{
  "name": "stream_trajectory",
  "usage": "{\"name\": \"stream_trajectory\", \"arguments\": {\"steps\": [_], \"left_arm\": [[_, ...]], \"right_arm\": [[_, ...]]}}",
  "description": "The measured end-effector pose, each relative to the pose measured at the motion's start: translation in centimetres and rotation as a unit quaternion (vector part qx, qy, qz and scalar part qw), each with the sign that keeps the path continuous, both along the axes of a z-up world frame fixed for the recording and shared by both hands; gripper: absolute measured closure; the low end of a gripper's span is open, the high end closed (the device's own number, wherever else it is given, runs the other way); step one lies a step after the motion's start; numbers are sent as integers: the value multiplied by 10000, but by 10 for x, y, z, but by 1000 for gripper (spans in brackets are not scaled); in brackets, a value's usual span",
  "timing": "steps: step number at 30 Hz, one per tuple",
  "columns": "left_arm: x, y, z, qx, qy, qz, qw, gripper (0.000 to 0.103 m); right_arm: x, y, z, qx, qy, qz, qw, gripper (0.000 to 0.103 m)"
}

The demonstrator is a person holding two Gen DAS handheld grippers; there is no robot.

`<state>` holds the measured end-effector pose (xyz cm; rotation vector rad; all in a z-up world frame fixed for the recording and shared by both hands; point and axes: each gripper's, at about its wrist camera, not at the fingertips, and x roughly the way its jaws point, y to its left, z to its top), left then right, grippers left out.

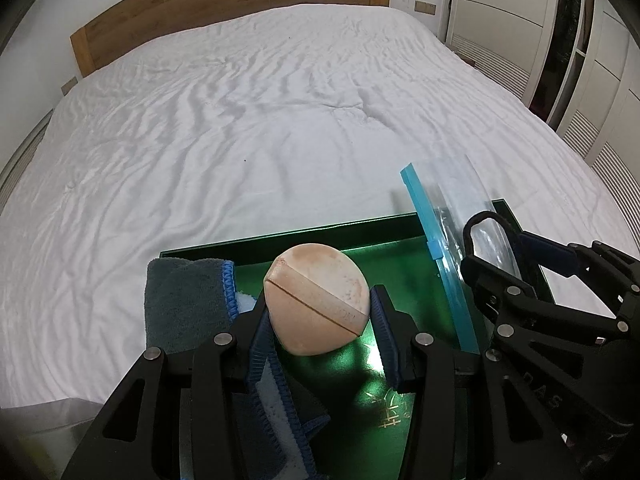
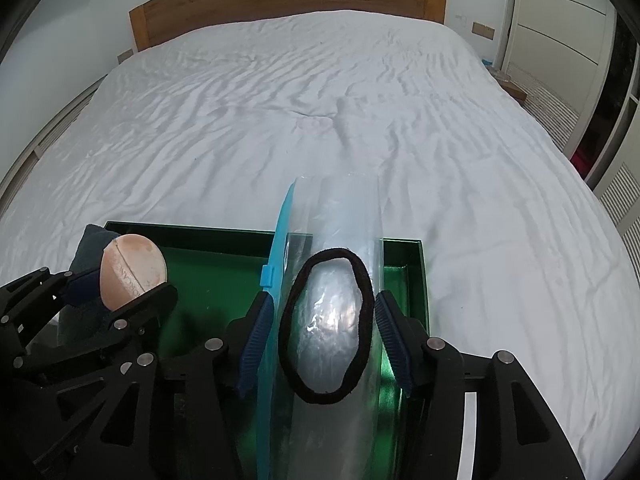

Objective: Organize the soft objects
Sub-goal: 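Lower the sponge and hair tie into the tray and open both tools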

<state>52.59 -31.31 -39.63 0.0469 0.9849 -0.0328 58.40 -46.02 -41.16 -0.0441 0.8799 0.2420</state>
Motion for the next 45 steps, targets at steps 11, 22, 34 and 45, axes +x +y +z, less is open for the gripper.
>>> {"name": "stream_trajectory", "arguments": {"steps": [11,22,34,45], "left_arm": [[-5,2,9,34,-115,102,9999,62],[-11,13,19,46,-287,331,9990,60],[-9,26,27,-178,-323,522,9980,58],[-9,27,34,-258,-417,534,9974,56]], "right_arm": [[-8,-3,6,5,-103,16,9999,41],[-15,2,7,120,-159,63,9998,34],[-19,0,5,516,-85,561,9971,34],[-22,16,2,-833,-434,576,9939,27]]}}
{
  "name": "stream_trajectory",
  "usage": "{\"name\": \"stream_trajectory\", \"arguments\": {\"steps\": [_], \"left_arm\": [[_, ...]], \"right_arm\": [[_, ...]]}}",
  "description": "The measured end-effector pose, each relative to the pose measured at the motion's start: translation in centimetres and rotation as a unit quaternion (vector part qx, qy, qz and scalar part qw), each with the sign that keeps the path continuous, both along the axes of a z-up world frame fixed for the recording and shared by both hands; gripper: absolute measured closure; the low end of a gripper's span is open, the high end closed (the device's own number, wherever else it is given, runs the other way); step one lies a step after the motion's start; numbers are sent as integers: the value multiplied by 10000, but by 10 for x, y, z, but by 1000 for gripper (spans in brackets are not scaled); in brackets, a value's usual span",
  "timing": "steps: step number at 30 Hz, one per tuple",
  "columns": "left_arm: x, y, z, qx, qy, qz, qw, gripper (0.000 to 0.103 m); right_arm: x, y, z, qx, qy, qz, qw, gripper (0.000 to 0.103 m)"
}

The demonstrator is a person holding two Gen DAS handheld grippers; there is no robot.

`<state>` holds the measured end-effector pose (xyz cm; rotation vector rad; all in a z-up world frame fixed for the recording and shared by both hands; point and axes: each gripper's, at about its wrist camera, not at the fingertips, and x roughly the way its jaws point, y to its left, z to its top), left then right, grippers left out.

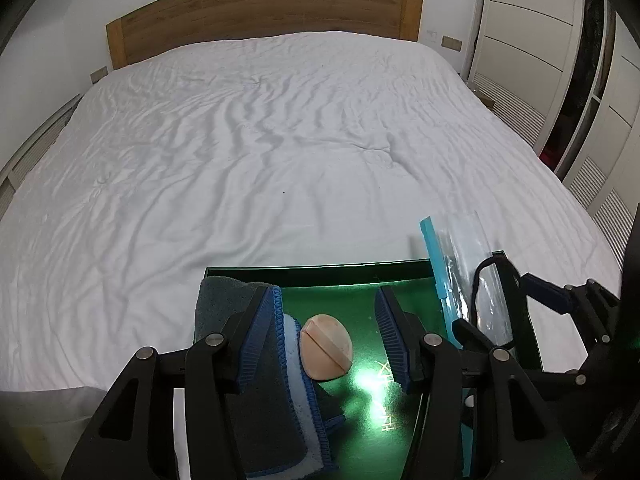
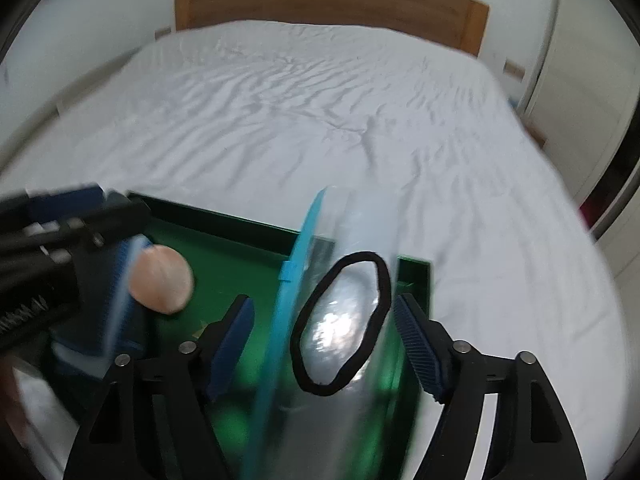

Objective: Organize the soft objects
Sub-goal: 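Lower the sponge and hair tie into the tray and open both tools, then withdraw both tools from the tray back toward the remaining items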

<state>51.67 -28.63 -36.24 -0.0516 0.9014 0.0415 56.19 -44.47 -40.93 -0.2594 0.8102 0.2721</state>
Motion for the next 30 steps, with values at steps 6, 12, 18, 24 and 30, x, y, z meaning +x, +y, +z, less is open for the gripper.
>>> {"name": "stream_trajectory", "arguments": {"steps": [6,12,18,24,30], "left_arm": [[2,5,2,-25,-23,96,9999,56],[3,8,3,-71,-38,139,9999,56],[4,8,4,-85,-21,149,9999,56],[5,11,13,-125,-102,211,9996,56],[8,13,19,-150,-95,192,9997,56]], "right_arm": [[-7,-3,8,835,178,295,9959,26],[-8,-17,12,1557,460,581,9850,26],[-9,-29,16,1499,384,566,9863,26],[-18,-19,38,1119,86,793,9905,25],[-22,-18,37,1034,169,704,9920,22]]}}
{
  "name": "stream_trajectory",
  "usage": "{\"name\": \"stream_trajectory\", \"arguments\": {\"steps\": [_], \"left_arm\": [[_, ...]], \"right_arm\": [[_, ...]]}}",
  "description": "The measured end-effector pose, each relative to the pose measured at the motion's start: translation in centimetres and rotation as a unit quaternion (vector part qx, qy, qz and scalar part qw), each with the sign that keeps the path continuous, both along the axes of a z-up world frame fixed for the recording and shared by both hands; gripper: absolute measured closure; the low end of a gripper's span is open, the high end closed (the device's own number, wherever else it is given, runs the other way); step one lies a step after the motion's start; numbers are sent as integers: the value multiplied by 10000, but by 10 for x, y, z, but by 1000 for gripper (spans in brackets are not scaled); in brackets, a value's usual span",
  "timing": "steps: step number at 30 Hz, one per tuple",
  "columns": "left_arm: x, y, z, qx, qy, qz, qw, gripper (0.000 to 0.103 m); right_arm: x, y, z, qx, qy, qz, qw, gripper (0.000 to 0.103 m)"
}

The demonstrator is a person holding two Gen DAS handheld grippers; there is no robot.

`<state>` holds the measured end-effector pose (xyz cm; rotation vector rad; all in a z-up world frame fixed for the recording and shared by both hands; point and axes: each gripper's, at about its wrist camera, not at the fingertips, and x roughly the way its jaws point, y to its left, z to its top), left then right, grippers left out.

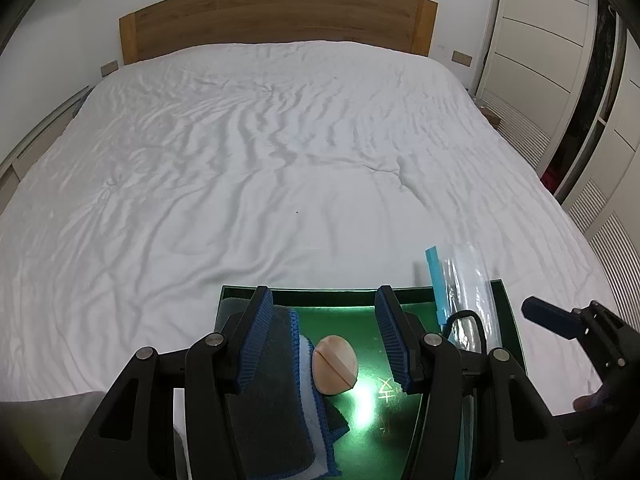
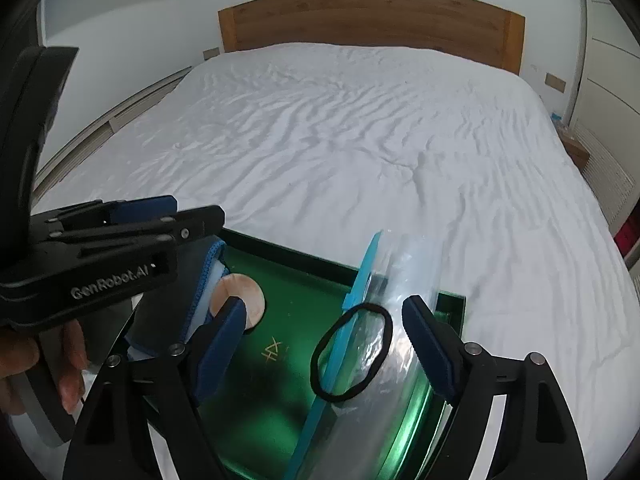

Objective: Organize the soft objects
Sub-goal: 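Withdraw both tools from the tray back toward the remaining items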

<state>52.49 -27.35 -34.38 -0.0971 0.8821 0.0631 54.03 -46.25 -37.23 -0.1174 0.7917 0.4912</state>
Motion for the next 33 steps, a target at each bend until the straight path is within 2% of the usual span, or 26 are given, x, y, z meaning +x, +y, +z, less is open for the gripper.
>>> {"name": "stream_trajectory", "arguments": {"steps": [5,12,15,19,21,27,33], "left_arm": [[-4,-3,2,7,38,-38,10000,56],[-21,-10,13,-57,-13,-104,9999,56],[-35,-13,18,-141,-35,-164,9998,56],[-64,-19,23,-255,-55,-304,9992,55],[-84,-21,24,-315,-50,-358,9988,52],[-142,-23,35,-485,-64,-694,9964,52],[-214,3,52,-498,-100,-1116,9925,52]], "right_arm": [[-4,2,-11,-64,227,-149,9996,20],[-29,-7,-7,-61,237,-362,9990,19],[-49,-12,-1,-62,217,-465,9987,12],[-80,-21,6,-70,207,-623,9978,6],[-100,-25,8,-120,220,-706,9972,6],[-160,-36,19,-136,259,-1061,9939,3],[-244,-24,37,-73,365,-1330,9904,3]]}}
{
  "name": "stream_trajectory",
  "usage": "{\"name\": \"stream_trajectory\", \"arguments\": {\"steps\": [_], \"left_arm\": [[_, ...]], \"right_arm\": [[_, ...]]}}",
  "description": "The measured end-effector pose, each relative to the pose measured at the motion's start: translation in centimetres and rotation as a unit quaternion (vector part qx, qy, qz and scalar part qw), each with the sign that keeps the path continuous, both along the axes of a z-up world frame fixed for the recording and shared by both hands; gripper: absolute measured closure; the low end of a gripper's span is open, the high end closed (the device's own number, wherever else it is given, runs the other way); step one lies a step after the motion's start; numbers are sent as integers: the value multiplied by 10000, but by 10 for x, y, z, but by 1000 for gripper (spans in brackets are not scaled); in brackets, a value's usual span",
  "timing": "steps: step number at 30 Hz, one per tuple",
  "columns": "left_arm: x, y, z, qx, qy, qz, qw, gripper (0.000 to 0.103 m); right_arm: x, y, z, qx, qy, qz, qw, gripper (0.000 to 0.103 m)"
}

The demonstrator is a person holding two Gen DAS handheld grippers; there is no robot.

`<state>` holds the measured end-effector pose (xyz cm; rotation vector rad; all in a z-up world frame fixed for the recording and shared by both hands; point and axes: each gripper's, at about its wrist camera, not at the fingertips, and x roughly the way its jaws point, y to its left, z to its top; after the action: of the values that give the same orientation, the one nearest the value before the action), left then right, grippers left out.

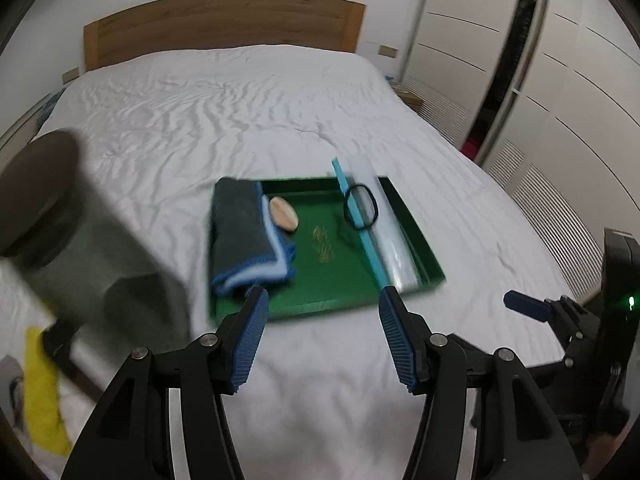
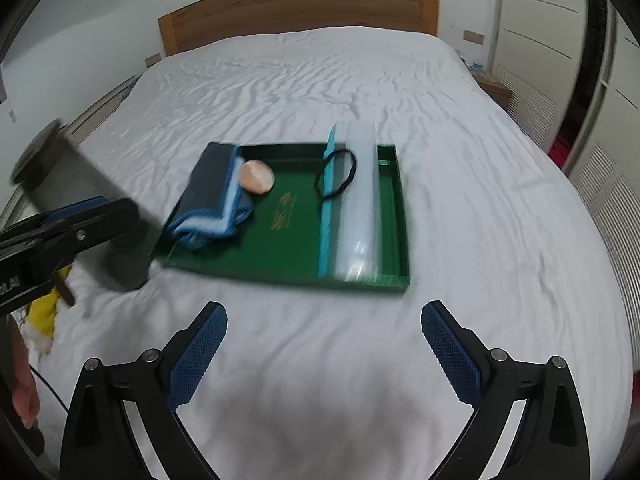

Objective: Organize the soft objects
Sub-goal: 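Withdraw both tools from the tray back toward the remaining items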

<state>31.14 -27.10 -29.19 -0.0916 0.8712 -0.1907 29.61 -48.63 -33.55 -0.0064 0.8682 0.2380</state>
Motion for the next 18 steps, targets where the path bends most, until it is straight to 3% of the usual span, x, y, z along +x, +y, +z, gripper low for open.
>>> {"name": "stream_trajectory", "arguments": {"steps": [3,9,18], "left_arm": [[-33,32,3,-4,124,-52,9999,52],[-99,119,3,481,219,40,9986,52],[-193,259,-18,1139,672,494,9900,52]], "right_arm": [[-42,21,11,-33,54,9,10000,3],[-114,91,44,71,-6,236,9997,3],[-177,211,69,402,-91,704,9967,3]]}}
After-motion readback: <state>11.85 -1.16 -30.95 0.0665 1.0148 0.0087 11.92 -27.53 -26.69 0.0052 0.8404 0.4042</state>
